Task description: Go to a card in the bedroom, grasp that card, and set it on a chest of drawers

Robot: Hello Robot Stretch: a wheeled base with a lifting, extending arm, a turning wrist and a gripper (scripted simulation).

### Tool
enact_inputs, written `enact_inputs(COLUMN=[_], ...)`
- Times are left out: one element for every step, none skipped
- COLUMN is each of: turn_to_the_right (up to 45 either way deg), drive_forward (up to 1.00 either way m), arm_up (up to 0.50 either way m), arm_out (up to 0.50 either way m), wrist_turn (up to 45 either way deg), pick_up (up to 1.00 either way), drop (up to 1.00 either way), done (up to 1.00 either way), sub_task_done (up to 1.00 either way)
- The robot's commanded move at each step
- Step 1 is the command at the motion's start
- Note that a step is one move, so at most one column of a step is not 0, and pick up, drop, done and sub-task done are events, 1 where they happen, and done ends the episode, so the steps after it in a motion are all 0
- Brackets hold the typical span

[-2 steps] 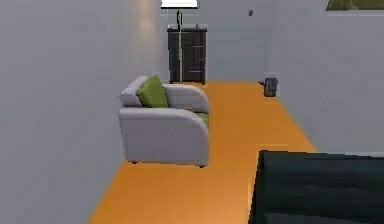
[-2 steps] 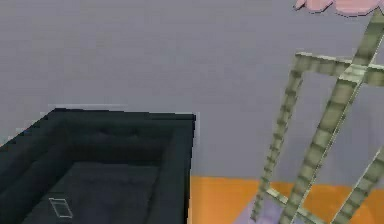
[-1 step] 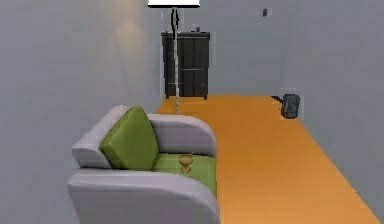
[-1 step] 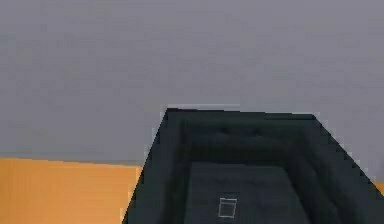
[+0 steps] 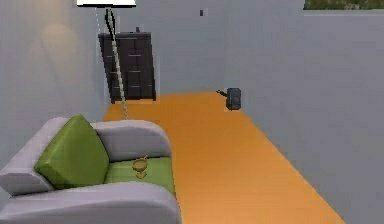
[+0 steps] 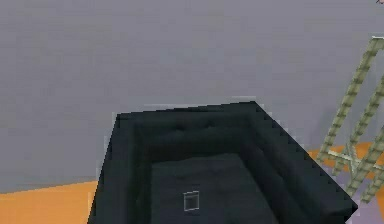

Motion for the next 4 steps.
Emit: enact_inputs(turn_to_the_right=[0.0, 0.0, 0.0, 0.0], drive_forward=[0.00, 0.00, 0.00, 0.00], arm_up=[0.50, 0.02, 0.00, 0.00], arm_out=[0.00, 0.00, 0.34, 0.00], wrist_turn=[0.0, 0.0, 0.0, 45.0], pick_up=[0.00, 0.00, 0.00, 0.00], drop=[0.00, 0.00, 0.00, 0.00], done=[0.00, 0.00, 0.00, 0.00], sub_task_done=[0.00, 0.00, 0.00, 0.00])
